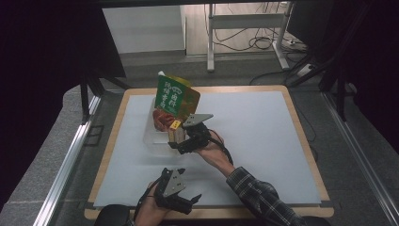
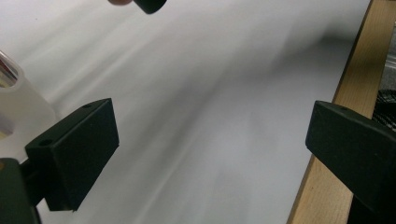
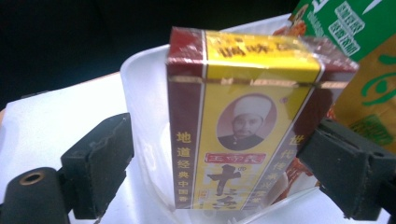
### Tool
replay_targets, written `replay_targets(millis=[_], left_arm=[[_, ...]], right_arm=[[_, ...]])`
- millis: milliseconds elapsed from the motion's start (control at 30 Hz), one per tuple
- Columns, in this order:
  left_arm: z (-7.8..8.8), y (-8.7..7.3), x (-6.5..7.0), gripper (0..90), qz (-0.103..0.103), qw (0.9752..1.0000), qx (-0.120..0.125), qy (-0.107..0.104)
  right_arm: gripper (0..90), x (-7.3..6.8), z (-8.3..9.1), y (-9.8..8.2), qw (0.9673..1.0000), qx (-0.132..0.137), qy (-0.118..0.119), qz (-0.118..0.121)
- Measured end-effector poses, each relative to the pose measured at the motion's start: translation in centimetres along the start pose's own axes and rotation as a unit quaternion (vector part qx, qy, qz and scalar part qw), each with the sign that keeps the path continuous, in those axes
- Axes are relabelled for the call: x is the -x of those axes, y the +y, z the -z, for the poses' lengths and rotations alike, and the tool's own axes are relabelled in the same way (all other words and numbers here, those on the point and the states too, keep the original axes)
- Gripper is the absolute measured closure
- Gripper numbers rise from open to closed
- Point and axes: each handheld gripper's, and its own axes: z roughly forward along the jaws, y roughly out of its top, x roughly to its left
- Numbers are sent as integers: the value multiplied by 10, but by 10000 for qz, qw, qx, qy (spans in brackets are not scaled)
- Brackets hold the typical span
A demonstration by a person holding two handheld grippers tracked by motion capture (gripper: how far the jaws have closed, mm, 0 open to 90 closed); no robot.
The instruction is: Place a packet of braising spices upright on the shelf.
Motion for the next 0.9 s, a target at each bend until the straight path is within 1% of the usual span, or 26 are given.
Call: replay_targets(millis=[100, 333, 500, 667, 767, 900], left_arm=[[0, 0, 0, 21, 12, 10000, -1, 3], [0, 0, 0, 21, 10, 10000, 0, 3], [0, 0, 0, 22, 6, 10000, 3, 12], [0, 0, 0, 21, 12, 10000, 14, 21], [1, 0, 0, 21, -11, 10000, -1, 29], [0, 0, 0, 20, 25, 10000, 31, 31]], right_arm=[[96, 0, 3, 1, 10000, -46, 7, -1], [81, 2, 15, 4, 10000, -15, -47, 19], [60, 3, 26, 2, 9998, -154, -112, 22], [42, 5, 42, -2, 9997, -190, -123, -23], [38, 7, 55, -6, 9996, -209, -162, -21], [37, 11, 70, -13, 9994, -236, -242, -78]])
